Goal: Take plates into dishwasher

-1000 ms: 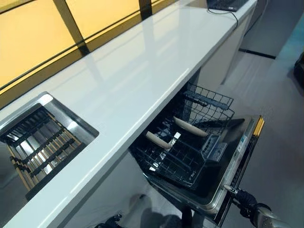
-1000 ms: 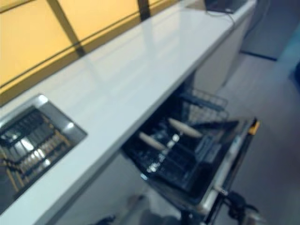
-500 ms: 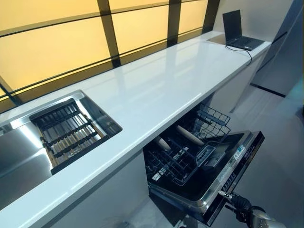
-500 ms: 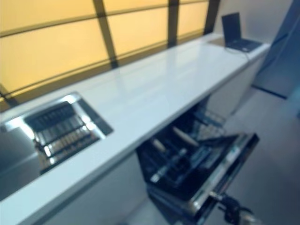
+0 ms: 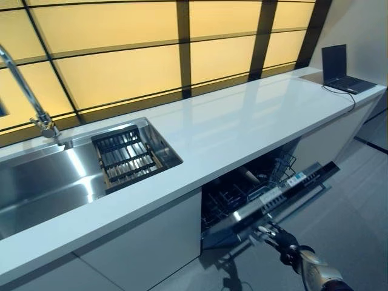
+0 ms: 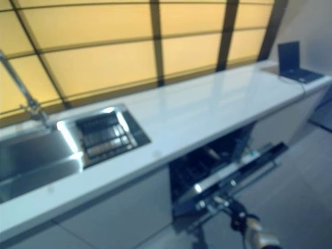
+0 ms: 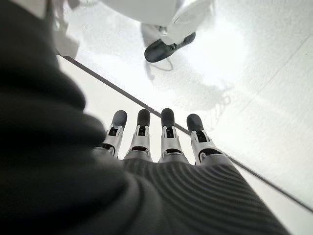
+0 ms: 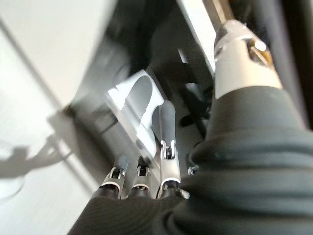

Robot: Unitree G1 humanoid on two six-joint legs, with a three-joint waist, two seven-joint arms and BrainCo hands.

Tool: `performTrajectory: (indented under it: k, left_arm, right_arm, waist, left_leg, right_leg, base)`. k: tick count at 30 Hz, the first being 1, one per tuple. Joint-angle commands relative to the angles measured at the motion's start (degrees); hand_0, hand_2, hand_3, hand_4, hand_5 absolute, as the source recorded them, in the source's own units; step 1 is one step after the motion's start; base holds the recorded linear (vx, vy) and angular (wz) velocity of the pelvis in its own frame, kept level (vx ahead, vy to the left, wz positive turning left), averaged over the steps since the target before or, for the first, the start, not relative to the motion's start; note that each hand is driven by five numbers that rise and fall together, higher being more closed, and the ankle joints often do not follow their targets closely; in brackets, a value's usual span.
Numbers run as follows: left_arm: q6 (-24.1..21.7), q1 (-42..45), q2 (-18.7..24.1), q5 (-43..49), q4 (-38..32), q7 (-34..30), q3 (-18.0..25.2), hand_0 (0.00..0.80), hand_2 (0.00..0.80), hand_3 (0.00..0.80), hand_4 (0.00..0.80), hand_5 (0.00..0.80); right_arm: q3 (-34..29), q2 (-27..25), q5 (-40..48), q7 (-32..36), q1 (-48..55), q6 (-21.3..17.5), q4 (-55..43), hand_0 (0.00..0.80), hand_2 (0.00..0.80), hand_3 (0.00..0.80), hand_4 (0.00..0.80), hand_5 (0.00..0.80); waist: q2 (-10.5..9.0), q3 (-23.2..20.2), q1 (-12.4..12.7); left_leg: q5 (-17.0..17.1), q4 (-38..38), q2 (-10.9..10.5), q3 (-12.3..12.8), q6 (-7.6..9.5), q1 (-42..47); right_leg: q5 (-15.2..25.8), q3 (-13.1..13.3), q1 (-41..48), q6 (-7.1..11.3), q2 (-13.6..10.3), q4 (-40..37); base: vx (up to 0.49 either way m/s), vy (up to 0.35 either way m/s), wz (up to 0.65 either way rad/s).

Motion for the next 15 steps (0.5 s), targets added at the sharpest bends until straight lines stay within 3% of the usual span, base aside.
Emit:
performTrajectory:
  k: [1,5,9,11,15]
  left_arm:
    - [0.1,-1.3,2.5,1.8,-0.3,0.4,-2.6,0.000,0.000,0.000,0.000,0.000]
    - [0.0,-0.6,3.0,2.5,-0.5,0.4,-1.9,0.000,0.000,0.000,0.000,0.000]
    - [0.2,-0.2,3.5,3.2,-0.6,0.1,-1.1,0.000,0.000,0.000,0.000,0.000]
    - [0.4,0.0,3.7,3.2,-0.5,0.2,-0.8,0.000,0.000,0.000,0.000,0.000]
    - [0.7,0.6,3.6,3.2,-0.3,0.7,0.6,0.000,0.000,0.000,0.000,0.000]
  right_arm:
    - [3.0,8.2,-0.6,5.8,-14.1,-5.3,-9.2,0.000,0.000,0.000,0.000,0.000]
    - [2.9,8.5,-0.4,4.6,-14.0,-6.4,-9.8,0.000,0.000,0.000,0.000,0.000]
    - [3.1,8.3,-3.0,3.6,-13.5,-7.5,-10.3,0.000,0.000,0.000,0.000,0.000]
    - [3.4,7.9,-7.2,2.2,-13.2,-8.9,-10.6,0.000,0.000,0.000,0.000,0.000]
    - [6.0,4.4,-25.9,-6.8,-11.3,-12.2,-13.1,0.000,0.000,0.000,0.000,0.000]
  waist:
    - [-2.83,-0.1,4.3]
    - [-3.70,-0.7,5.4]
    - [-4.58,-1.1,5.9]
    - [-5.05,-1.4,5.9]
    - [-6.38,-2.3,5.5]
  left_leg:
    - [-4.7,6.3,-7.5,3.1,6.10,0.2]
    - [-5.0,6.3,-7.9,1.9,6.68,0.1]
    - [-5.3,6.1,-8.3,1.1,7.12,0.0]
    - [-5.3,5.7,-8.4,0.7,7.37,0.1]
    - [-5.1,4.1,-8.7,0.0,7.86,0.7]
  right_leg:
    - [2.3,3.8,6.6,6.09,-9.8,1.0]
    - [3.3,3.6,6.9,6.40,-10.4,2.2]
    - [4.5,3.9,6.8,6.71,-10.7,3.1]
    - [5.4,4.1,6.5,6.95,-10.9,4.1]
    - [7.4,4.8,5.9,7.59,-11.4,5.9]
  base:
    - [0.103,0.046,0.68]
    - [0.086,0.041,0.43]
    - [0.045,0.025,0.11]
    - [0.040,0.029,0.04]
    - [0.030,0.051,0.04]
